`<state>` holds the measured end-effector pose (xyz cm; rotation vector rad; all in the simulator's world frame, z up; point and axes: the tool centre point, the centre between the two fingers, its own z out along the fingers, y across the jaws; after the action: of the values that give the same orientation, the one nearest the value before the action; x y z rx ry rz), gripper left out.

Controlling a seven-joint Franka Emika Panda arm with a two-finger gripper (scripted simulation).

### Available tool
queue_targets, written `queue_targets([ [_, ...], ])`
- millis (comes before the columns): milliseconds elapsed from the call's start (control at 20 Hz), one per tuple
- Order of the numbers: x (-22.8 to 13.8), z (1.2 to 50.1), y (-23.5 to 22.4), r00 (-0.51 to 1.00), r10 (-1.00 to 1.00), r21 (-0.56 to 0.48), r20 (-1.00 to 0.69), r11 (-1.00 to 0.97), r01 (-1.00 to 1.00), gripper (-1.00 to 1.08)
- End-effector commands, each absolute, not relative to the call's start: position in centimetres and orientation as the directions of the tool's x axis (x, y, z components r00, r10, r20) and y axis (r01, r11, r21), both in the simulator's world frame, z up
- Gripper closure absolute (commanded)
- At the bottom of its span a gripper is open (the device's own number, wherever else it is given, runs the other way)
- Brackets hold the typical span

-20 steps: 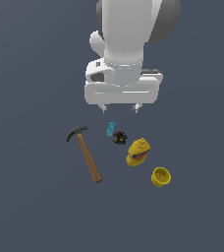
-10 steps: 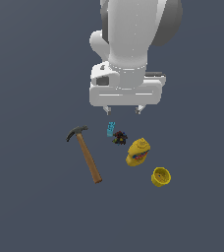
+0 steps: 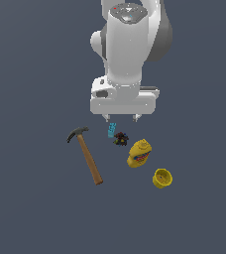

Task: Pick up a designated object from a clutter of objects.

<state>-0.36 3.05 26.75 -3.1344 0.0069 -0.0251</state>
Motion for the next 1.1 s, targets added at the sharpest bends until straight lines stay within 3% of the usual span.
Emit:
queue_targets([
  [0,-1.0,25.0,2.8,1.0,-0.02,-0.007,0.014,-1.0,-0.02,-0.92],
  [1050,-11.8,9.4,0.0,0.983,-0.185,-0.003,0.002,-0.983,-0.185,-0.92],
])
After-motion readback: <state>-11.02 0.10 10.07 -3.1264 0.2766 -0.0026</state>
